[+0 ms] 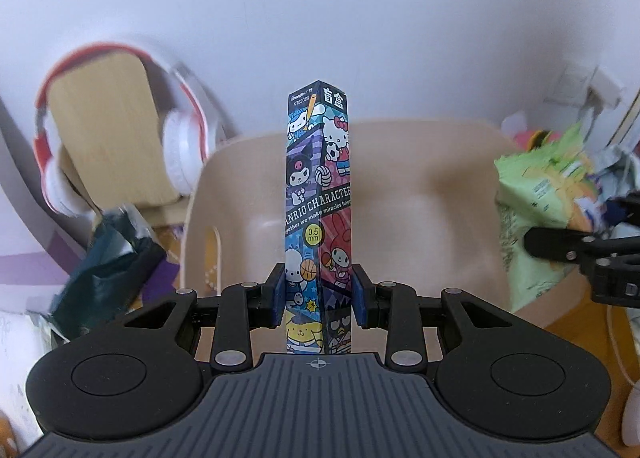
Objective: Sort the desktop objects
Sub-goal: 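Carry both items over the beige basket and open both tools to drop them, then grasp the white snack bag with the left tool while the right tool grasps the Hello Kitty plush, then lift both items over the beige basket and release them inside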
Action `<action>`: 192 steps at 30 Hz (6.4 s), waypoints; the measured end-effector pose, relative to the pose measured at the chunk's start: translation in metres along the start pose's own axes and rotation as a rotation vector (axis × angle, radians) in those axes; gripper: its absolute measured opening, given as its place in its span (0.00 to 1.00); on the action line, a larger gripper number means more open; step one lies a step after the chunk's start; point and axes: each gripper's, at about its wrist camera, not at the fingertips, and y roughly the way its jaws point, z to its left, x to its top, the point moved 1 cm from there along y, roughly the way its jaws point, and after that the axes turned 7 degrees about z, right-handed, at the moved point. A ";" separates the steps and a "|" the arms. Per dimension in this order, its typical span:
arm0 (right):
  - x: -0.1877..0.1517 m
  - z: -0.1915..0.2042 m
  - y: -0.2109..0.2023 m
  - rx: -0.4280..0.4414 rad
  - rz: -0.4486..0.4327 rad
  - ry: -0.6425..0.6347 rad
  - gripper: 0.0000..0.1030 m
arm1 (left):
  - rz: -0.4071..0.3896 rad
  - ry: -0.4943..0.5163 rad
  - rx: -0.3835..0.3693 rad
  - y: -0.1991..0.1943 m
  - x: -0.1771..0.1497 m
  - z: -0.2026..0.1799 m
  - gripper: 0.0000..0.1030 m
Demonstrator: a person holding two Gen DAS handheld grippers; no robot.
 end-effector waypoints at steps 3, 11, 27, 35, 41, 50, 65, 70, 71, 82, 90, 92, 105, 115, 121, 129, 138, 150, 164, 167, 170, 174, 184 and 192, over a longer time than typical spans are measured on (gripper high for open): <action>0.007 0.009 0.008 -0.026 0.016 -0.044 0.54 | 0.067 -0.013 0.013 0.022 0.001 0.000 0.32; 0.010 0.030 0.034 -0.063 0.082 -0.148 0.55 | 0.140 0.010 0.037 0.042 -0.002 -0.001 0.32; -0.011 0.022 0.016 -0.103 0.058 -0.109 1.00 | 0.125 0.037 0.082 0.024 -0.015 -0.004 0.65; -0.028 0.016 -0.022 -0.075 -0.018 -0.048 1.00 | 0.035 -0.013 0.102 -0.011 -0.034 0.002 0.69; -0.055 0.015 -0.044 -0.061 -0.044 -0.021 1.00 | -0.008 -0.101 0.116 -0.042 -0.060 0.012 0.74; -0.104 0.013 -0.047 -0.059 0.022 0.018 1.00 | 0.037 -0.084 0.127 -0.059 -0.108 0.017 0.75; -0.143 0.058 -0.027 -0.006 0.066 -0.073 1.00 | 0.224 -0.242 0.111 -0.036 -0.182 0.022 0.75; -0.144 0.071 -0.010 -0.029 0.101 -0.128 1.00 | 0.259 -0.334 0.074 -0.023 -0.189 0.032 0.77; -0.145 0.072 -0.006 -0.028 0.109 -0.136 1.00 | 0.258 -0.352 0.075 -0.021 -0.190 0.034 0.77; -0.141 0.056 0.017 -0.042 0.145 -0.169 1.00 | 0.254 -0.419 0.049 -0.002 -0.190 0.047 0.92; -0.141 0.056 0.024 -0.004 0.164 -0.181 0.86 | 0.197 -0.568 0.019 0.007 -0.193 0.063 0.95; -0.144 0.060 0.025 -0.006 0.163 -0.199 0.82 | 0.190 -0.595 0.019 0.009 -0.195 0.067 0.95; -0.144 0.062 0.018 0.004 0.147 -0.171 0.57 | 0.202 -0.569 0.048 0.013 -0.201 0.066 0.48; -0.143 0.058 0.002 0.009 0.115 -0.136 0.56 | 0.155 -0.521 0.034 -0.003 -0.203 0.059 0.40; -0.140 0.056 -0.011 0.004 0.080 -0.110 0.56 | 0.104 -0.447 0.024 -0.019 -0.196 0.047 0.39; -0.130 0.053 -0.036 -0.002 0.021 -0.103 0.56 | 0.035 -0.425 0.017 -0.044 -0.186 0.043 0.39; -0.112 0.049 -0.067 0.009 -0.063 -0.074 0.56 | -0.071 -0.398 0.010 -0.076 -0.161 0.045 0.39; -0.074 0.048 -0.095 -0.026 -0.178 -0.133 0.56 | -0.214 -0.354 0.012 -0.103 -0.110 0.054 0.39; -0.021 0.042 -0.085 -0.057 -0.233 -0.193 0.56 | -0.279 -0.202 0.010 -0.080 -0.035 0.049 0.39; -0.013 0.038 -0.076 -0.056 -0.228 -0.184 0.56 | -0.269 -0.202 0.003 -0.067 -0.023 0.047 0.39; -0.005 0.036 -0.064 -0.061 -0.217 -0.174 0.56 | -0.247 -0.193 -0.004 -0.051 -0.012 0.043 0.39; 0.002 0.035 -0.047 -0.051 -0.195 -0.171 0.56 | -0.197 -0.175 -0.018 -0.029 -0.001 0.037 0.39; 0.005 0.034 0.011 -0.053 -0.083 -0.178 0.56 | -0.051 -0.169 -0.027 0.019 0.003 0.029 0.39; -0.006 0.031 0.035 -0.062 0.014 -0.188 0.58 | 0.032 -0.193 -0.021 0.038 -0.009 0.028 0.42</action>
